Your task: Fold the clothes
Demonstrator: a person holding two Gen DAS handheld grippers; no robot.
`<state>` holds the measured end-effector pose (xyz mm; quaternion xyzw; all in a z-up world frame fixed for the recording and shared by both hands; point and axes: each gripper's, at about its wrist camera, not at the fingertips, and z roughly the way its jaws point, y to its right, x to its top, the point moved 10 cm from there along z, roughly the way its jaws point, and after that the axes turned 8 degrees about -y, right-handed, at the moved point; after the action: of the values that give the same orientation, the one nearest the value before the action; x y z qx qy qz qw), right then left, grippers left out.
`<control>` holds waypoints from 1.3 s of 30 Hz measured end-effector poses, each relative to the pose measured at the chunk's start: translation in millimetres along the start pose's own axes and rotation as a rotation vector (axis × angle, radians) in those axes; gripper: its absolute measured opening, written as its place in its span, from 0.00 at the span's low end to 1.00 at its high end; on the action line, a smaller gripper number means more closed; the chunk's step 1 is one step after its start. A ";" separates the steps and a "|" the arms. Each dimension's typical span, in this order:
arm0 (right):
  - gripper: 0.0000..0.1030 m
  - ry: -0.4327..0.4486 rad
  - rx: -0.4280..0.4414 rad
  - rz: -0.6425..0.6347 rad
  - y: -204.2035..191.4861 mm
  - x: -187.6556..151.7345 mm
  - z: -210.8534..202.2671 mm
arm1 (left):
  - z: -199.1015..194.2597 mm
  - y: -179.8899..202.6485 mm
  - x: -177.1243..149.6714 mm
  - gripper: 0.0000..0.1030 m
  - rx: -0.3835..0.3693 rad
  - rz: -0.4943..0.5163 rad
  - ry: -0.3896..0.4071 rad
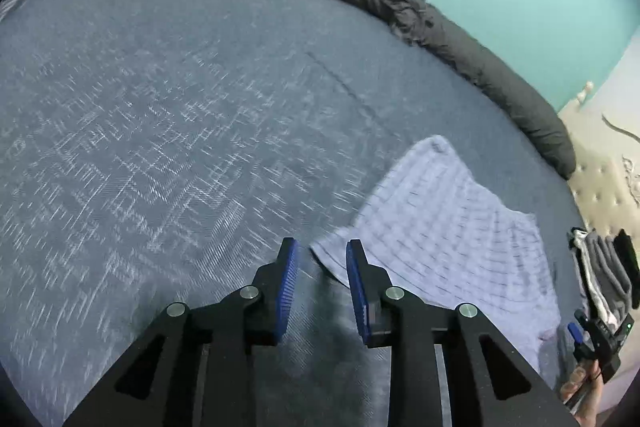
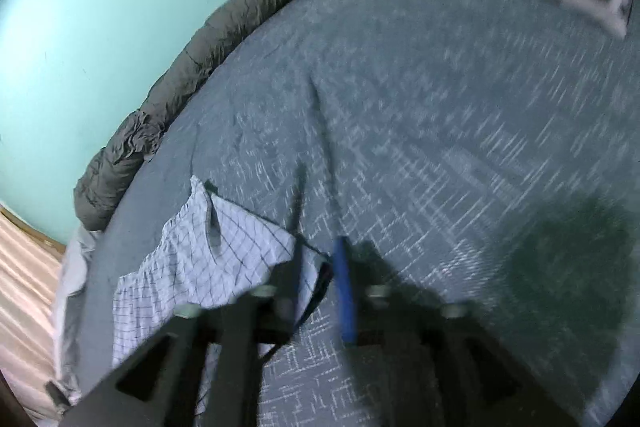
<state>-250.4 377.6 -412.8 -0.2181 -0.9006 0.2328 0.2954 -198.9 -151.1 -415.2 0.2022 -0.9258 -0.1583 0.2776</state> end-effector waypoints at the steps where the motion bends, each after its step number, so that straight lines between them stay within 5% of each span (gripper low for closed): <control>1: 0.39 0.017 -0.003 -0.012 -2.8 -0.6 -6.4 | 1.6 14.3 -9.7 0.26 -0.018 0.029 -0.022; 4: 0.39 -0.002 0.050 -0.072 -21.9 -19.4 -16.6 | 5.8 57.0 -39.2 0.26 -0.072 0.114 -0.090; 10: 0.39 -0.225 0.231 -0.180 -80.7 -99.4 -2.2 | 22.5 139.1 -108.1 0.26 -0.164 0.277 -0.245; 15: 0.39 -0.362 0.263 -0.231 -101.6 -148.6 11.6 | 38.8 169.9 -137.7 0.27 -0.137 0.377 -0.283; 21: 0.39 -0.404 0.254 -0.278 -102.4 -170.8 16.4 | 54.8 176.8 -134.5 0.26 -0.081 0.438 -0.259; 29: 0.38 -0.407 0.263 -0.266 -102.2 -172.5 27.3 | 66.4 187.2 -138.7 0.22 -0.121 0.457 -0.279; 31: 0.26 -0.415 0.266 -0.272 -104.1 -174.1 30.2 | 69.7 188.5 -137.3 0.05 -0.126 0.457 -0.282; 36: 0.07 -0.435 0.287 -0.285 -109.1 -177.1 35.0 | 63.3 184.3 -129.3 0.03 -0.116 0.472 -0.257; 39: 0.04 -0.411 0.303 -0.293 -112.4 -168.8 27.9 | 43.8 175.2 -121.8 0.03 -0.062 0.521 -0.205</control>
<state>-173.5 190.5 -443.9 0.0127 -0.9184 0.3586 0.1664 -181.4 65.2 -433.8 -0.0683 -0.9645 -0.1294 0.2197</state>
